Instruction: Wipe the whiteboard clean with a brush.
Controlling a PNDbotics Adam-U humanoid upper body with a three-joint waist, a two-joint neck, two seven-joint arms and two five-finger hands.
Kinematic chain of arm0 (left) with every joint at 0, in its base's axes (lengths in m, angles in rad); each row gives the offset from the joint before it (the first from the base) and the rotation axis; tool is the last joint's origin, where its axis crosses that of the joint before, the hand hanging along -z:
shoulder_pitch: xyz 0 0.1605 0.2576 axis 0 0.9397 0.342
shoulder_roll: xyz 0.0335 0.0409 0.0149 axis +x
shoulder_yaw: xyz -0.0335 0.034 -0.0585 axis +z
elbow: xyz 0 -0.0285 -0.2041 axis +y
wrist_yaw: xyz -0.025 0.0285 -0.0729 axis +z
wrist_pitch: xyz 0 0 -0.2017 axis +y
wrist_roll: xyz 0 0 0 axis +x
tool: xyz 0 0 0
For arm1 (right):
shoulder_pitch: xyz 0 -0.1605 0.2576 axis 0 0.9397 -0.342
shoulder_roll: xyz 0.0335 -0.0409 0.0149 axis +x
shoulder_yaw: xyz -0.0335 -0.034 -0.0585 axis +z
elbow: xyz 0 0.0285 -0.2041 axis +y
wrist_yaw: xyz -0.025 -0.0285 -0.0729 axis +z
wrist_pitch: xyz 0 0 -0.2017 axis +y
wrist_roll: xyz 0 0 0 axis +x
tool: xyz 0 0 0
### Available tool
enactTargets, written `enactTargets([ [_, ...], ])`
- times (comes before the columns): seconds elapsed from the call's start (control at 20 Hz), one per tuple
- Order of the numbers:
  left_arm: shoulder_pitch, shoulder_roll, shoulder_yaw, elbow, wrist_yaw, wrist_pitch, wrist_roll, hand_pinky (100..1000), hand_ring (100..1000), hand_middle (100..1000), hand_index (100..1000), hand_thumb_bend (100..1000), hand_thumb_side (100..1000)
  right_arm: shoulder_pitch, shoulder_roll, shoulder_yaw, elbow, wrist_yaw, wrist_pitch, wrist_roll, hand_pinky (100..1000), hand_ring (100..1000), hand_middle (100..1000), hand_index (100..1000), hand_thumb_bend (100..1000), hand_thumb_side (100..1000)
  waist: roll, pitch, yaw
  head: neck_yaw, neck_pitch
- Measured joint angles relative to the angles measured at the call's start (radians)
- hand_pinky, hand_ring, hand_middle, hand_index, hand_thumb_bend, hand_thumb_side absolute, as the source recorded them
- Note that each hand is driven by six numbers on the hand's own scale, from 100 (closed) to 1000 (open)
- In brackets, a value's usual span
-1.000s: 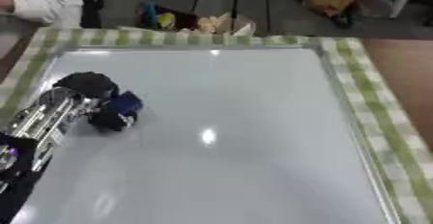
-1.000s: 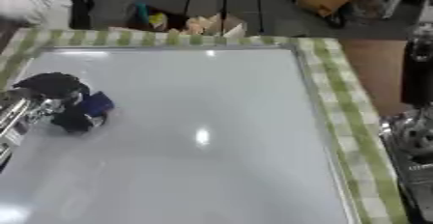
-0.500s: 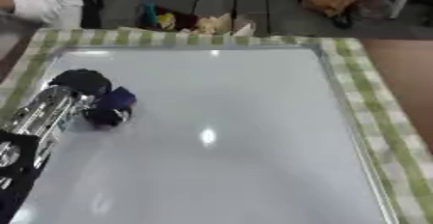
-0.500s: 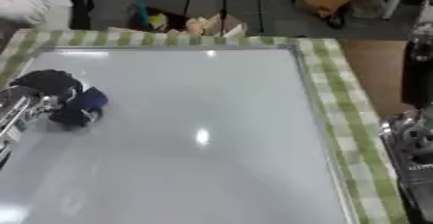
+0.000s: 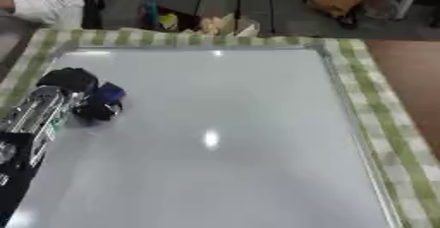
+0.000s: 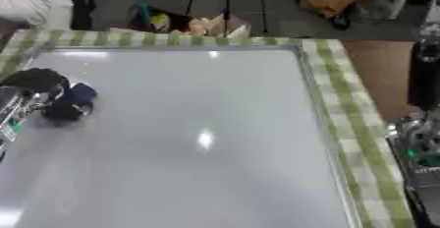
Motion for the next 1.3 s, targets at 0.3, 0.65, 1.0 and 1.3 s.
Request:
enactTargets([
  [0.3, -0.009, 0.000, 0.028, 0.033, 0.000, 0.032, -0.005, 119, 404, 362, 624, 100, 768, -0.001, 0.000, 0.000, 0.000, 0.000, 0.000, 0.000, 826, 890, 710, 830, 100, 1000, -0.001, 0.000, -0.001, 0.000, 0.000],
  [0.65, -0.016, 0.000, 0.060, 0.069, -0.014, 0.062, 0.009, 111, 400, 360, 622, 100, 761, -0.001, 0.000, 0.000, 0.000, 0.000, 0.000, 0.000, 826, 890, 710, 830, 100, 1000, -0.002, 0.000, -0.001, -0.002, 0.000],
  [1.0, -0.017, 0.001, 0.085, 0.081, -0.043, 0.095, 0.020, 109, 400, 359, 623, 100, 759, -0.001, 0.000, 0.000, 0.000, 0.000, 0.001, -0.002, 826, 890, 710, 830, 100, 1000, -0.005, -0.001, -0.001, -0.003, 0.000],
  [1.3, -0.016, 0.001, 0.097, 0.083, -0.060, 0.108, 0.023, 103, 396, 356, 621, 100, 758, -0.001, 0.000, 0.000, 0.000, 0.000, 0.002, -0.003, 826, 890, 710, 830, 100, 1000, -0.006, -0.001, 0.000, -0.005, 0.000],
])
